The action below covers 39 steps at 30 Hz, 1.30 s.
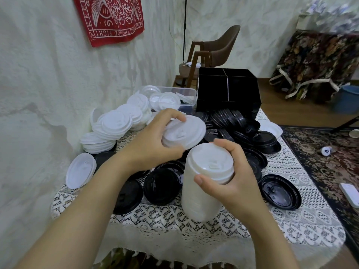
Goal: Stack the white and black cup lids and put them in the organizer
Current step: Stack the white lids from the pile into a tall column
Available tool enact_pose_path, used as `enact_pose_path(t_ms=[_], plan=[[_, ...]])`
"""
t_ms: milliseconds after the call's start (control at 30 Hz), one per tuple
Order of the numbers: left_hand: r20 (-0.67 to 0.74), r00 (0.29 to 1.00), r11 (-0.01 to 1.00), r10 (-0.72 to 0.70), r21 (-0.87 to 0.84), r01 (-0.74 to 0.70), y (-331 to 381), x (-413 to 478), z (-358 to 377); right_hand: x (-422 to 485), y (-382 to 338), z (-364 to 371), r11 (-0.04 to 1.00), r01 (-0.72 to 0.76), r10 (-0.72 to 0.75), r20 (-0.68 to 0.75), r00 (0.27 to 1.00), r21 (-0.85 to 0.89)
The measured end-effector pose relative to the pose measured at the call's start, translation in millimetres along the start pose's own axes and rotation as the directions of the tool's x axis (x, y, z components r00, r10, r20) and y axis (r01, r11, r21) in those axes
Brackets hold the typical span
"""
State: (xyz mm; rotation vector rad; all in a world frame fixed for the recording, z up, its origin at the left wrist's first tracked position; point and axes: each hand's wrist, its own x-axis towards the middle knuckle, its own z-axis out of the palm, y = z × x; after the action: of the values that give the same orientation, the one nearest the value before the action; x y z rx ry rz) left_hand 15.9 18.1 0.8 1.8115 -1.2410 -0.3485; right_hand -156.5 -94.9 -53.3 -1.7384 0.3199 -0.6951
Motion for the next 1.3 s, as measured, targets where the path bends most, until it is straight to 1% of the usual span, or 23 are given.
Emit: enact_pose_path(t_ms=[133, 233, 367, 500, 667, 800, 900, 1133, 1300], plan=[[0.116, 0.977, 0.984, 0.180, -0.031, -0.178, 17.5, -12.7, 12.3, 0.9, -2.1, 0.6, 0.999, 0.025, -0.026, 0.011, 1.000, 0.044], [0.160, 0.961, 0.974, 0.227, -0.021, -0.227, 20.8, -15.1, 20.5, 0.6, -3.8, 1.1, 0.995, 0.042, -0.044, 0.020, 0.999, 0.087], [0.179, 0.957, 0.974, 0.227, -0.034, -0.225, 19.2, -15.3, 26.6, 0.3, -1.0, -1.0, 0.994, 0.035, -0.039, 0.033, 0.999, 0.107], [0.190, 0.965, 0.984, 0.180, -0.026, -0.178, 18.1, -16.4, 29.0, -0.5, 2.5, -5.3, 0.993, -0.002, -0.005, 0.062, 0.998, 0.119], [0.175, 0.972, 0.985, 0.154, 0.049, -0.165, 20.9, -18.4, 32.7, -2.9, 8.4, -12.7, 0.987, -0.046, 0.024, 0.146, 0.989, 0.154], [0.155, 0.978, 0.987, 0.140, 0.056, -0.150, 19.1, -20.5, 35.5, -3.4, 10.6, -16.7, 0.971, -0.047, 0.004, 0.182, 0.983, 0.233], [0.132, 0.981, 0.988, 0.145, 0.031, -0.151, 14.2, -21.6, 38.7, -1.5, 6.1, -15.1, 0.962, -0.039, 0.003, 0.133, 0.991, 0.272], [0.150, 0.976, 0.986, 0.156, -0.088, -0.143, 8.9, -24.2, 46.6, -0.3, -3.0, -2.3, 0.987, 0.028, -0.029, 0.003, 1.000, 0.161], [0.191, 0.970, 0.984, 0.149, -0.121, -0.128, 4.7, -27.4, 49.2, 0.0, -3.9, -1.4, 0.991, 0.040, -0.039, -0.017, 0.999, 0.128]])
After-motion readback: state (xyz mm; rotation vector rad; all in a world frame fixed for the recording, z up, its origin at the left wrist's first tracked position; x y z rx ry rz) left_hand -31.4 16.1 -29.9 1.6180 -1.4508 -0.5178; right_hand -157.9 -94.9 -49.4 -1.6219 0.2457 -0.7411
